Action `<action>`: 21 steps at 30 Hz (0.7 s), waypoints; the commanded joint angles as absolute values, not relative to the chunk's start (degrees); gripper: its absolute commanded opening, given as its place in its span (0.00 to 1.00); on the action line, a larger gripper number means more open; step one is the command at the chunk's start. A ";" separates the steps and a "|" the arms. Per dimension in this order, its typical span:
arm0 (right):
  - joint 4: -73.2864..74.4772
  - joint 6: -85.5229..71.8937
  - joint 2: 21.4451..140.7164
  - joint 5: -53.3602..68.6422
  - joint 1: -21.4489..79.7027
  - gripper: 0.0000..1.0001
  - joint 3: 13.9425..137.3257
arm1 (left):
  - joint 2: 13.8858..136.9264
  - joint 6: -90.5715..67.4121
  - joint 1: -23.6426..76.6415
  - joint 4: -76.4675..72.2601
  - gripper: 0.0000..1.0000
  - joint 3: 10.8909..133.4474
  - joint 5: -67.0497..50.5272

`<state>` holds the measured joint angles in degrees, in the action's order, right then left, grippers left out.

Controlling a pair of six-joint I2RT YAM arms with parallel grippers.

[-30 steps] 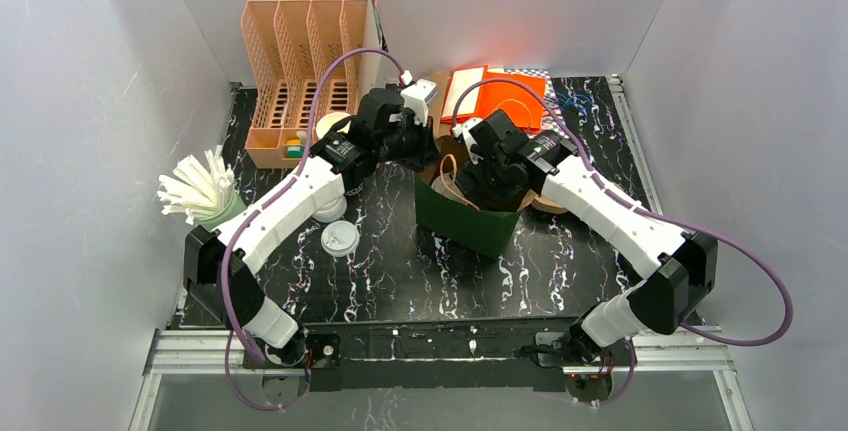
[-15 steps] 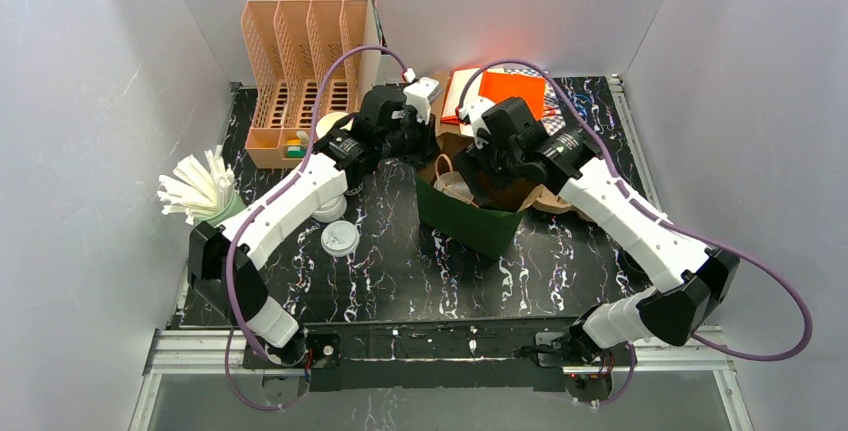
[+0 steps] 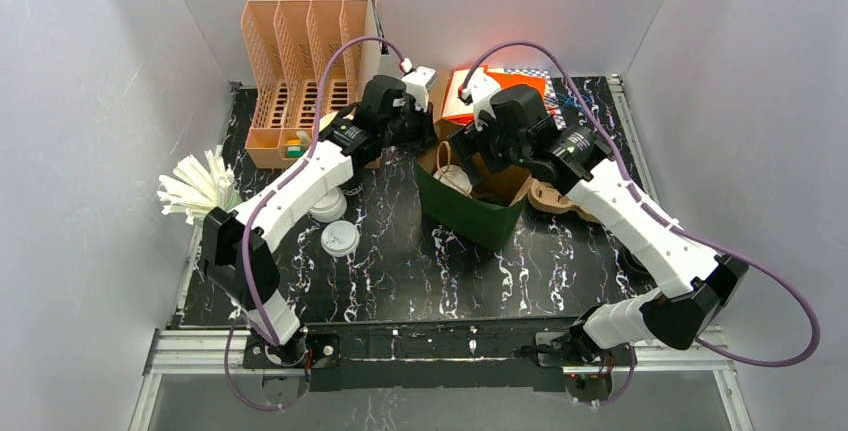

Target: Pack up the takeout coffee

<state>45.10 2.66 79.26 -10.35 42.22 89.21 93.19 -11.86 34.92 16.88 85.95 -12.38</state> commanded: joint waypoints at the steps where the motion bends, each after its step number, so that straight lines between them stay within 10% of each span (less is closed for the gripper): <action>1: 37.55 4.67 76.17 -12.25 42.04 0.98 92.19 | 94.99 -10.62 34.28 15.78 0.00 90.32 -10.25; 7: 35.99 6.23 76.13 -13.14 41.86 0.98 93.49 | 98.71 -10.01 34.10 17.26 0.00 94.46 -8.86; 21: 33.73 8.78 73.49 -13.16 41.78 0.98 95.25 | 93.87 -13.49 34.10 17.09 0.66 96.51 -3.27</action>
